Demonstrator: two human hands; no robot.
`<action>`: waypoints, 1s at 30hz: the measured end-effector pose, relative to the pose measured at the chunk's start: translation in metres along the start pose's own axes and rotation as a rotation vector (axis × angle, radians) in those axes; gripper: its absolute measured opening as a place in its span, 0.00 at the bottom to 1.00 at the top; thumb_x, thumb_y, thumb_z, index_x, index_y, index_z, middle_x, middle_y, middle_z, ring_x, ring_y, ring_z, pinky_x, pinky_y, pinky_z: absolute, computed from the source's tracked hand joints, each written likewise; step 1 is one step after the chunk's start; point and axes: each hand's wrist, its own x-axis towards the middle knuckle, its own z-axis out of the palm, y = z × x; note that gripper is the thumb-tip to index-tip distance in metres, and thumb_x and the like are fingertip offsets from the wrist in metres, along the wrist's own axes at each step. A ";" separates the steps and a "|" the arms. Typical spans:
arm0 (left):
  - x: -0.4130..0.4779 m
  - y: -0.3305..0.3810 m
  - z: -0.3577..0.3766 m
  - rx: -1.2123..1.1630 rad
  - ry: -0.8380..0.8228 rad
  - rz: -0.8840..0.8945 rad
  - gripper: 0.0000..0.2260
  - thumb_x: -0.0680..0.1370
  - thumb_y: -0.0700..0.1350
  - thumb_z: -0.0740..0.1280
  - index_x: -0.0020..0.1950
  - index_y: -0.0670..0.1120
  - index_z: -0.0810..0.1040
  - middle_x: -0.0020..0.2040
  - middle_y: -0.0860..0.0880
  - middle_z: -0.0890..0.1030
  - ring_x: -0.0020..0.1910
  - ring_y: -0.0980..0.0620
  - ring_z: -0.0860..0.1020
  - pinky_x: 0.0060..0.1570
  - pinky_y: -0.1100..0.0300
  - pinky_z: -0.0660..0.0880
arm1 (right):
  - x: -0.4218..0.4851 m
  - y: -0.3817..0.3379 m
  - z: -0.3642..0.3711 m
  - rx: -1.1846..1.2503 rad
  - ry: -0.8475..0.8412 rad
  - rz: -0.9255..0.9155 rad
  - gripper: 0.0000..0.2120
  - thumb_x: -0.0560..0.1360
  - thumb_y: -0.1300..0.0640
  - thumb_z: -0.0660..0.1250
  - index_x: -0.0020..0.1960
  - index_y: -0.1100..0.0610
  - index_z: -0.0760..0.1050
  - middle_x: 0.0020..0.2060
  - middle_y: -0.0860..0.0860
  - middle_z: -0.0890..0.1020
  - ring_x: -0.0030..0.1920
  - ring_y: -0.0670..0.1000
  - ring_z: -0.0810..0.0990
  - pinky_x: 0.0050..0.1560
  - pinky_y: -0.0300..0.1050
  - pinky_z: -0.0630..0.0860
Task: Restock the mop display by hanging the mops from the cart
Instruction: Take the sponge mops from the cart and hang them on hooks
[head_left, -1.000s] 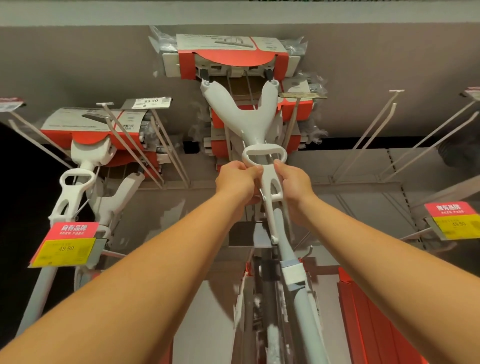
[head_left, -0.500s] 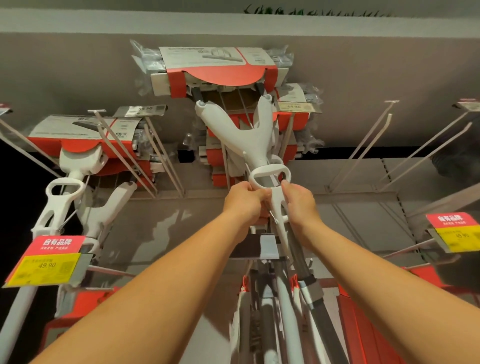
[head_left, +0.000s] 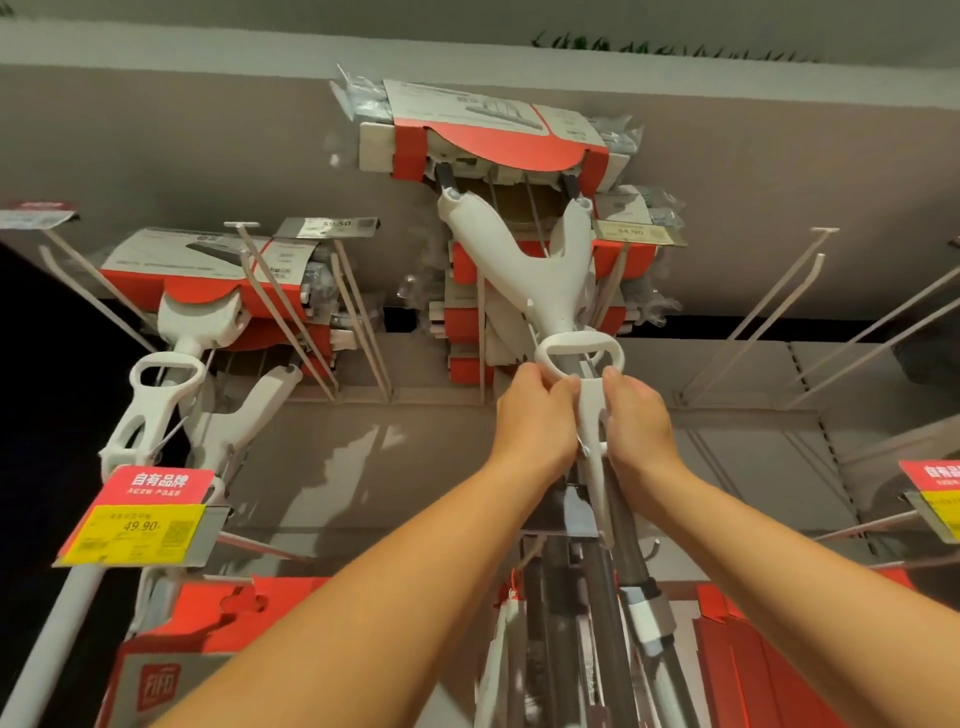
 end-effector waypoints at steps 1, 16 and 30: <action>0.000 0.002 -0.002 -0.001 0.002 0.013 0.05 0.81 0.46 0.61 0.46 0.48 0.72 0.48 0.48 0.78 0.41 0.54 0.78 0.36 0.57 0.79 | -0.001 -0.002 0.002 0.012 -0.004 0.004 0.19 0.81 0.50 0.54 0.46 0.62 0.77 0.42 0.61 0.81 0.45 0.61 0.80 0.52 0.61 0.76; -0.033 0.054 -0.005 -0.054 -0.001 -0.049 0.07 0.81 0.46 0.61 0.48 0.44 0.75 0.48 0.42 0.81 0.45 0.44 0.81 0.35 0.54 0.79 | -0.034 -0.059 -0.014 0.095 0.028 0.071 0.14 0.81 0.51 0.55 0.45 0.56 0.74 0.42 0.57 0.80 0.46 0.59 0.80 0.52 0.62 0.78; -0.118 0.115 -0.043 0.001 0.185 -0.130 0.12 0.81 0.47 0.61 0.41 0.42 0.74 0.37 0.45 0.75 0.33 0.48 0.73 0.28 0.59 0.72 | -0.116 -0.113 -0.015 0.164 -0.048 0.077 0.11 0.81 0.52 0.56 0.50 0.58 0.73 0.45 0.56 0.79 0.46 0.54 0.76 0.50 0.52 0.73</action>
